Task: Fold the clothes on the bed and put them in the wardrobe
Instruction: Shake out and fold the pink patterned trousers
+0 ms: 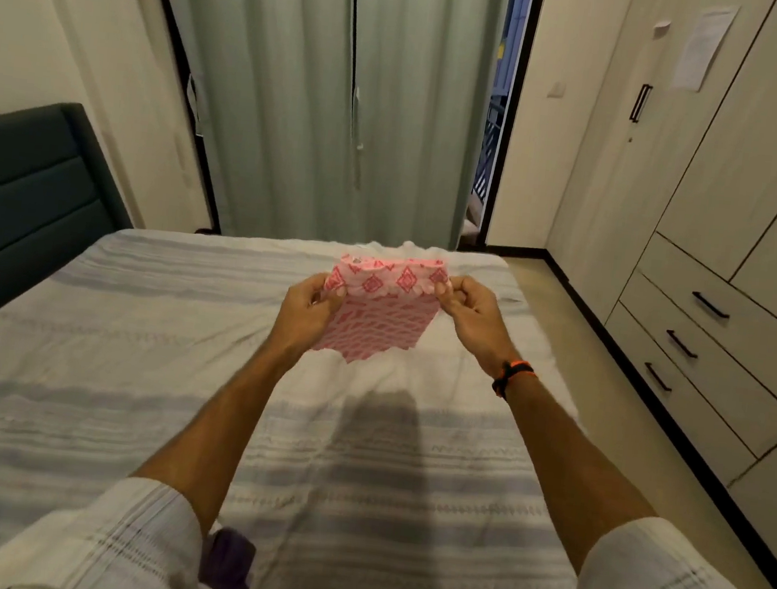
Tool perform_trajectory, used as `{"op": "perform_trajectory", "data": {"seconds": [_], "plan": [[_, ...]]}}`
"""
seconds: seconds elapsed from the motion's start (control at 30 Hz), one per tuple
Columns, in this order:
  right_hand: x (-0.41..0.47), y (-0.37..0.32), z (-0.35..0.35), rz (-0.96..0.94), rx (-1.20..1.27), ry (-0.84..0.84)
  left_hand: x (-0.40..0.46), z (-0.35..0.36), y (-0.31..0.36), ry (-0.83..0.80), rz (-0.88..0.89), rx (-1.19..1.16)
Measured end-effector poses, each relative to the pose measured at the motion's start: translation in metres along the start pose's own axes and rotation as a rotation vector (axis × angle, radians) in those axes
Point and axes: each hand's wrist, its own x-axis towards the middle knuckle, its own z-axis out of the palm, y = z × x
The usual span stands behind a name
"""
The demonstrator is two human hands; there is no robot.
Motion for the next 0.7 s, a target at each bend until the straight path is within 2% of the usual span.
{"op": "perform_trajectory", "data": {"seconds": [0.33, 0.47, 0.7], "plan": [[-0.202, 0.133, 0.037, 0.469, -0.115, -0.233, -0.182, 0.019, -0.160, -0.250, -0.431, 0.304], [-0.269, 0.159, 0.050, 0.580, -0.192, -0.272, -0.250, 0.019, -0.191, -0.366, -0.493, 0.416], [-0.344, 0.173, 0.070, 0.660, -0.308, -0.256, -0.313, 0.014, -0.205, -0.433, -0.503, 0.515]]}}
